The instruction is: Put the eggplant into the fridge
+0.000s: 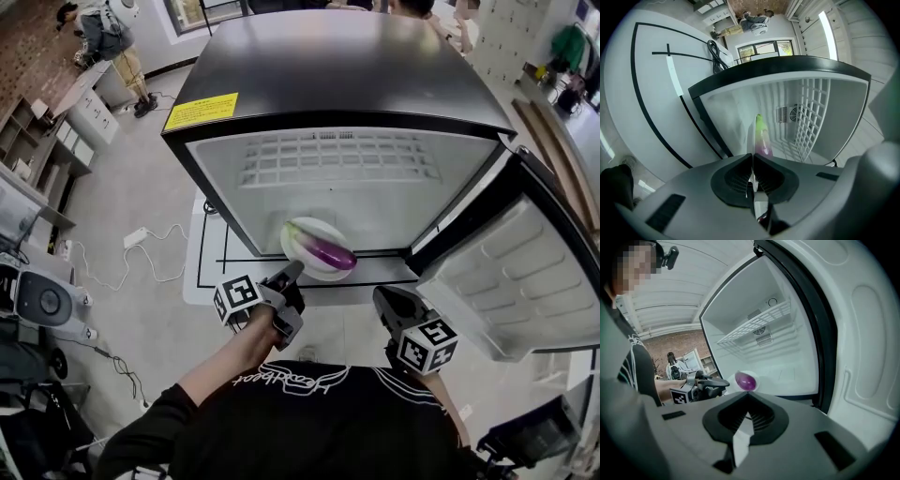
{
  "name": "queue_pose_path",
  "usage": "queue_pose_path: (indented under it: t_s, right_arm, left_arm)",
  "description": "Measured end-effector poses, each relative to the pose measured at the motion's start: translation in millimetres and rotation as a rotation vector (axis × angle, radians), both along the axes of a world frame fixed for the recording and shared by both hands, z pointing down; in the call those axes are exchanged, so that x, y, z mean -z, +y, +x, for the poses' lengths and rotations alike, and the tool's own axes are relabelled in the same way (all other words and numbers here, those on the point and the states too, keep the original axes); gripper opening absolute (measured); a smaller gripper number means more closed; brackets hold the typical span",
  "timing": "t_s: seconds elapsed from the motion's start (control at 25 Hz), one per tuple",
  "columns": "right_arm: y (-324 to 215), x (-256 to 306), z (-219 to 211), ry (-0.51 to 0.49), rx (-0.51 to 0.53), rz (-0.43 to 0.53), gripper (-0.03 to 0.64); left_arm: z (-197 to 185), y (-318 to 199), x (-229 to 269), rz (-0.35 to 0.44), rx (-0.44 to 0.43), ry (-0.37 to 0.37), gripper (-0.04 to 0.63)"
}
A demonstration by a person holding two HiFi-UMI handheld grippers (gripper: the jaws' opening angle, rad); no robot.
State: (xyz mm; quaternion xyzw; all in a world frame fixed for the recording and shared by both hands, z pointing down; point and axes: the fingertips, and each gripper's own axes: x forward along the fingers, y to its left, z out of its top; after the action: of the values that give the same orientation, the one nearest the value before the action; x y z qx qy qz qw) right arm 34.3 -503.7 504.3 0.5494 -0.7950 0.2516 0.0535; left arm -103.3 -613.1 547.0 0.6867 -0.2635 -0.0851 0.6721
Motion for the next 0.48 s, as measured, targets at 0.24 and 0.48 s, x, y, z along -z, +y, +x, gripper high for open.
queue_pose_path:
  t_s: [0.24, 0.48]
  right_arm:
    - [-9, -9, -5, -0.003, -0.004, -0.018, 0.006]
    - [-13, -16, -1, -0.01, -0.032, -0.033, 0.006]
  left_arm:
    - [5, -18, -9, -0.011, 0.026, 0.011, 0.018]
    - [12, -30, -19, -0.048, 0.032, 0.0, 0.018]
